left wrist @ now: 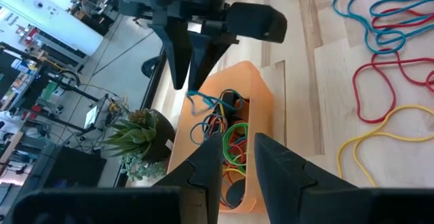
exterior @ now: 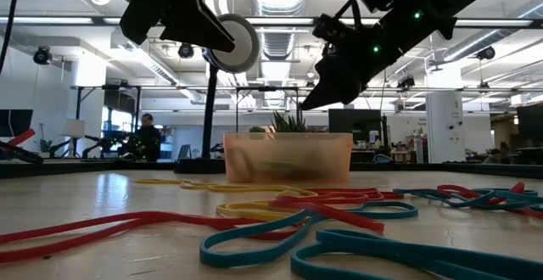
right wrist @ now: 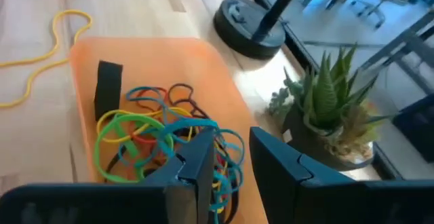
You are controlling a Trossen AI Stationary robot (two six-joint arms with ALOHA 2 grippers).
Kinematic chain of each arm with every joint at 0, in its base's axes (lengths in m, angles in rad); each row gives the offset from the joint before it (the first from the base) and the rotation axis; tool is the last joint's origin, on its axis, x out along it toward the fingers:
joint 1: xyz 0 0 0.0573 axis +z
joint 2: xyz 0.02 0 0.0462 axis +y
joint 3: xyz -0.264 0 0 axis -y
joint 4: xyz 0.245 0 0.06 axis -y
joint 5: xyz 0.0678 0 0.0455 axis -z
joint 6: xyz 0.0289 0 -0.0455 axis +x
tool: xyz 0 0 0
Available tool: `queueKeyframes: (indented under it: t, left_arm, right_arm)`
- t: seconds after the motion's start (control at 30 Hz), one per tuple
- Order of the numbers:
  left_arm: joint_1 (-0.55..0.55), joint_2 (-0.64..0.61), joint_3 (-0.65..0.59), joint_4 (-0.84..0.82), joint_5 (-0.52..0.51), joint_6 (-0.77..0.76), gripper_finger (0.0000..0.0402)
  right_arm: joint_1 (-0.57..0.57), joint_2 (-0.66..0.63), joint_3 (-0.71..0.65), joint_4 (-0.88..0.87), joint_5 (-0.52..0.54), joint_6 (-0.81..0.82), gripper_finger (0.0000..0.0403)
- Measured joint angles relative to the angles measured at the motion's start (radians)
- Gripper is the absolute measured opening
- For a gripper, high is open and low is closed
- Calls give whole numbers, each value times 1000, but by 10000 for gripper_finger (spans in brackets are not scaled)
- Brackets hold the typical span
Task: Pick and place rubber bands into bin
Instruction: Put the blue rubber band into the orange bin, then put the yellow rubber band into the orange bin
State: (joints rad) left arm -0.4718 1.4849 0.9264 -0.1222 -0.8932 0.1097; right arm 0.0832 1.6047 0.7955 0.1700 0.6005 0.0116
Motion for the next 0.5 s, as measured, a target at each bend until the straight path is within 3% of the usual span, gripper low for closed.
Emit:
queueKeyframes:
  t: [0.33, 0.5]
  left_arm:
    - [0, 1, -1, 0, 16, -34, 70]
    - [7, 1, -14, -1, 272, -48, 70]
  right_arm:
    - [9, -31, 3, -2, -9, -34, 111]
    - [66, -86, 4, -68, -69, -72, 105]
